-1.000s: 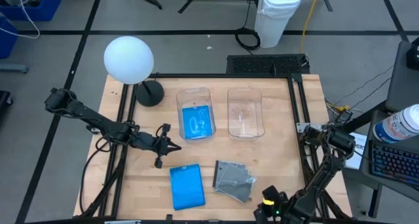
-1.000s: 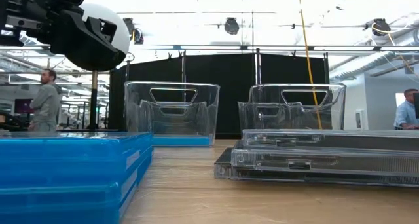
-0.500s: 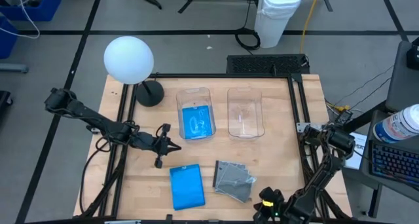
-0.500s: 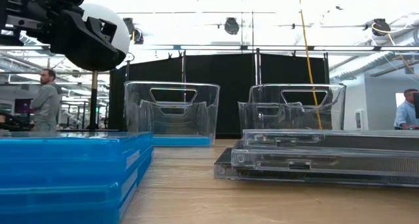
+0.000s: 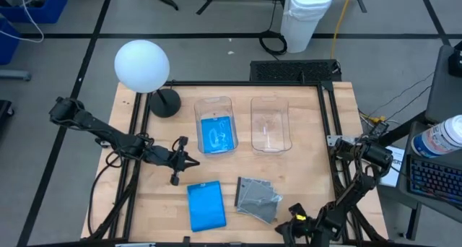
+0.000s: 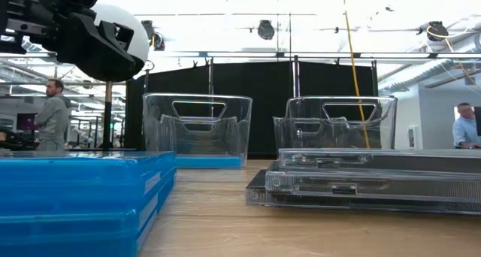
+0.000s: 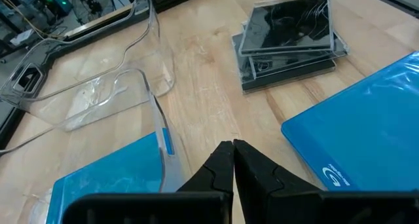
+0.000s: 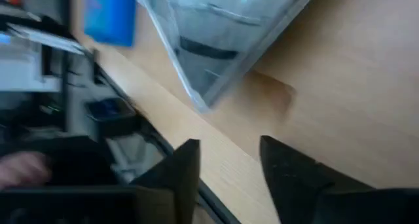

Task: Pick & place jewel cases by type
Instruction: Put the black cd case into the right transparent bin

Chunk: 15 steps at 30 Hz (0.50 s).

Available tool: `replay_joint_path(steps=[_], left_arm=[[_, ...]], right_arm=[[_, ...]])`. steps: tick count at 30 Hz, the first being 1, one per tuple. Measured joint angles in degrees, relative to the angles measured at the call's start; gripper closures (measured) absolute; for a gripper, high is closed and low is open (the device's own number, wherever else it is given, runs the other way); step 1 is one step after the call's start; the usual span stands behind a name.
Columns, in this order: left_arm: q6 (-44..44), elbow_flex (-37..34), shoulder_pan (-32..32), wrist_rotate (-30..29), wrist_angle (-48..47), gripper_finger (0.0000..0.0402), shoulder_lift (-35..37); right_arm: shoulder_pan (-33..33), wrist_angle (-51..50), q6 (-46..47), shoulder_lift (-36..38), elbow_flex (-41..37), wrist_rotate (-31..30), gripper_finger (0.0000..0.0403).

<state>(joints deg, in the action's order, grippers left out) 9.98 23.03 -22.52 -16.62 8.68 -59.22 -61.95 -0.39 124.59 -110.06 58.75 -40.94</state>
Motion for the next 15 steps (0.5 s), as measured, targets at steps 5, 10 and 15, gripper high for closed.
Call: replay_joint_path(steps=[5, 10, 15], left_arm=[[0.0, 0.0, 0.0, 0.0, -0.1, 0.0380, 0.0], [-0.1, 0.0, 0.0, 0.0, -0.2, 0.0380, 0.0], [-0.1, 0.0, 0.0, 0.0, -0.2, 0.0380, 0.0]], right_arm=[[0.0, 6.7, 1.4, 0.3, -3.1, -3.2, 0.0202], [1.1, 6.6, 1.5, 0.3, -3.7, -4.1, 0.0197], [2.7, 5.2, 1.4, 0.2, -3.7, -3.9, 0.0205]])
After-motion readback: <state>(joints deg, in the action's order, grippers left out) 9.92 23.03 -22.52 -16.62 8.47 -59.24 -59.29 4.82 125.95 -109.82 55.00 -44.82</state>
